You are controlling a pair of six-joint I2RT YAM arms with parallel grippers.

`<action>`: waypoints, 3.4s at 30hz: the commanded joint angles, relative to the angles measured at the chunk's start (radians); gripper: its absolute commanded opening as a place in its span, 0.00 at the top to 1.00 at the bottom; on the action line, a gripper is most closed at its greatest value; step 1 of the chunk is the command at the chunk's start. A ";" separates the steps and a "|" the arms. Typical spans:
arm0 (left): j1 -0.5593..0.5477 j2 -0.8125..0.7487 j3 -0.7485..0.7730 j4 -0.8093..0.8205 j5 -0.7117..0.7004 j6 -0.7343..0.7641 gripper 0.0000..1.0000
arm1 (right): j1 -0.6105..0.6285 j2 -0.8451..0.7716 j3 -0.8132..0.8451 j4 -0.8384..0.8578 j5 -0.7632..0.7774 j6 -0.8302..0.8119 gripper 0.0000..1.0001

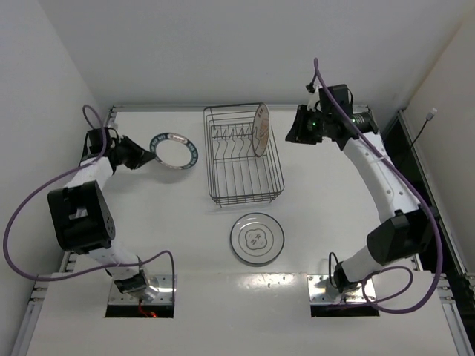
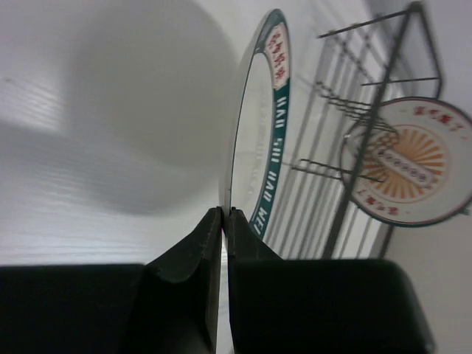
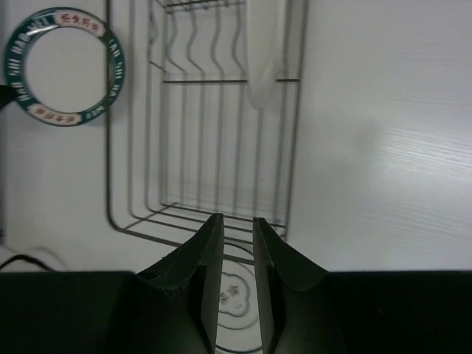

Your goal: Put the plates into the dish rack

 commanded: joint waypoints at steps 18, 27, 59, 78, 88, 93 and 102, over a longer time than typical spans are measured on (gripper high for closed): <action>-0.164 -0.259 0.006 0.088 0.164 -0.202 1.00 | -0.029 0.108 -0.272 0.804 -0.751 0.475 0.52; -0.338 -0.289 0.005 0.154 0.142 -0.274 1.00 | -0.001 0.179 -0.300 0.795 -0.731 0.456 0.48; -0.495 -0.327 0.013 0.173 0.093 -0.326 1.00 | 0.019 0.230 -0.335 0.812 -0.711 0.456 0.84; -0.486 -0.318 0.065 0.128 0.084 -0.297 1.00 | 0.019 0.251 -0.353 0.790 -0.720 0.436 0.80; -0.486 -0.318 0.074 0.119 0.084 -0.297 1.00 | 0.010 0.251 -0.353 0.743 -0.720 0.407 0.79; -0.486 -0.318 0.074 0.110 0.084 -0.288 1.00 | 0.010 0.251 -0.353 0.734 -0.711 0.407 0.79; -0.486 -0.318 0.084 0.099 0.075 -0.279 1.00 | 0.010 0.251 -0.344 0.687 -0.711 0.369 0.79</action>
